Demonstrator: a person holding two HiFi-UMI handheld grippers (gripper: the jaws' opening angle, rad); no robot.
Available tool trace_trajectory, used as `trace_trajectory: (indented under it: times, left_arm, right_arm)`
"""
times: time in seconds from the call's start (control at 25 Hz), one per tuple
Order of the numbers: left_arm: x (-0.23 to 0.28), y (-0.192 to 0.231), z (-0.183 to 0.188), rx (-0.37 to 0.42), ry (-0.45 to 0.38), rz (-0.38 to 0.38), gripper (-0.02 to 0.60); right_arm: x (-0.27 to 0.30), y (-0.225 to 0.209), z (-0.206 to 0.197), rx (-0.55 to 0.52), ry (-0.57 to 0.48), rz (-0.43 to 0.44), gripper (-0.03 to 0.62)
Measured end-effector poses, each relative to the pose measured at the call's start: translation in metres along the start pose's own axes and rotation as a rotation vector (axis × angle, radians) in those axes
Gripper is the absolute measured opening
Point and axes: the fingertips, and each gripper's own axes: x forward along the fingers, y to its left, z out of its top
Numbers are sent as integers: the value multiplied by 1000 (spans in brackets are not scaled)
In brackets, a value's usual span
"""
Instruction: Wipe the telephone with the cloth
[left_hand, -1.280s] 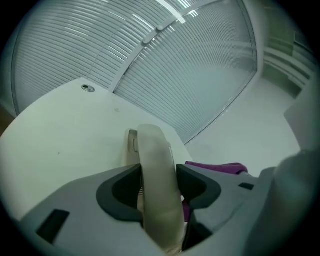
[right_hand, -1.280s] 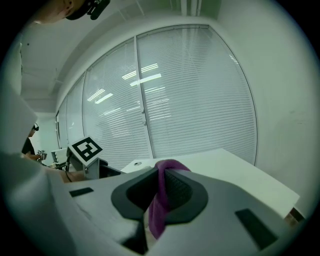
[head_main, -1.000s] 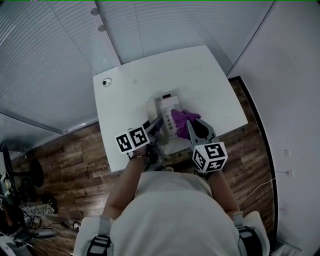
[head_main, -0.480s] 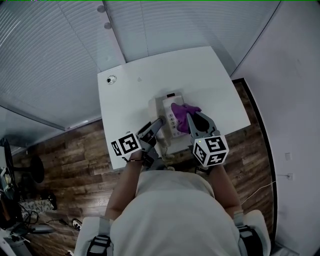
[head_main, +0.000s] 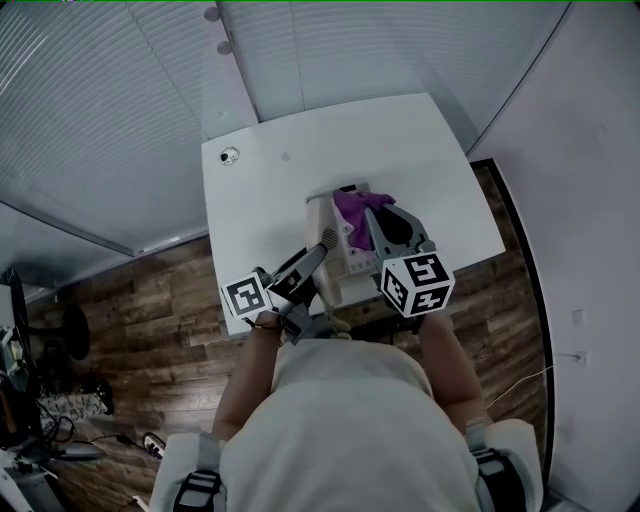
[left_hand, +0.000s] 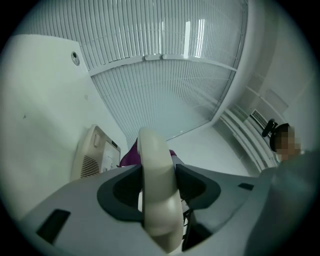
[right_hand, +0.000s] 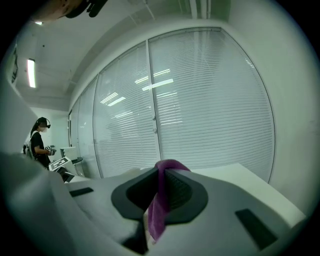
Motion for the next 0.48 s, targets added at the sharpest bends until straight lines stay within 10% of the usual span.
trace_trajectory:
  times: [0.48]
  left_arm:
    - [-5,-16,6,-38,-48,-106,216]
  right_arm:
    - [23,32,18,-36,-17,104,43]
